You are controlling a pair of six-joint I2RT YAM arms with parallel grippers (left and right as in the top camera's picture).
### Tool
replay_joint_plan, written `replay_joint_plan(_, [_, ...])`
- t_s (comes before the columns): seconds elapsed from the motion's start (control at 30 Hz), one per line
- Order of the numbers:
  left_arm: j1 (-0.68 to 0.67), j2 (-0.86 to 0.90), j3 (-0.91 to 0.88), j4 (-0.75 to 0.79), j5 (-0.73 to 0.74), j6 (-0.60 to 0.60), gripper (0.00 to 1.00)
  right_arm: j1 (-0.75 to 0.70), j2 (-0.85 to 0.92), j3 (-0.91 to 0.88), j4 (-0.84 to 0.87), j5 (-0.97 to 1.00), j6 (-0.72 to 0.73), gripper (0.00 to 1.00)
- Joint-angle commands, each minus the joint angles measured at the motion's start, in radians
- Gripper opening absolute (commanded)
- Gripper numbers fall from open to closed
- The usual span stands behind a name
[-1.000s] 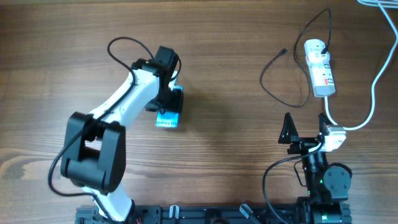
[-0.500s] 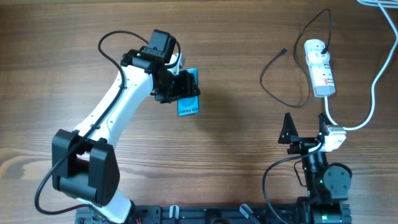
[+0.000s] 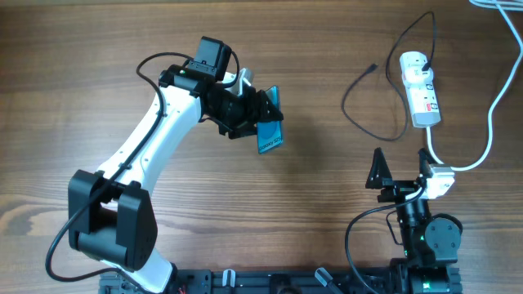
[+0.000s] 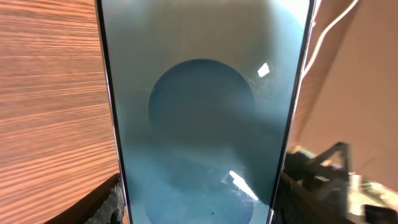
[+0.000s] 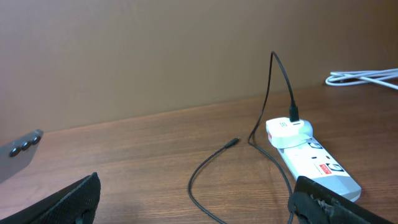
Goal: Plug charger to phone and switch on socket
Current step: 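Lift the phone upright with the left gripper toward the center, then swing the right gripper toward the phone held by the left gripper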
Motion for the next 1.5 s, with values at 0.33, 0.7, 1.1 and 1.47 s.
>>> replay_joint_plan(0.33, [0.129,-0.033,0.027,0.145,0.375,-0.349,0.57,-0.004,-0.011,-0.001,0.002,-0.009,-0.016,1.0])
replay_joint_plan(0.7, [0.181,-0.033,0.027,0.145,0.422,-0.372,0.58,-0.004,-0.011,-0.001,0.002,-0.009,-0.016,1.0])
replay_joint_plan(1.1, [0.18,-0.033,0.027,0.145,0.432,-0.371,0.58,-0.004,-0.011,-0.001,0.002,-0.01,-0.015,1.0])
replay_joint_plan(1.47, [0.181,-0.033,0.027,0.164,0.43,-0.371,0.58,-0.004,-0.011,-0.001,0.008,-0.083,0.924,1.0])
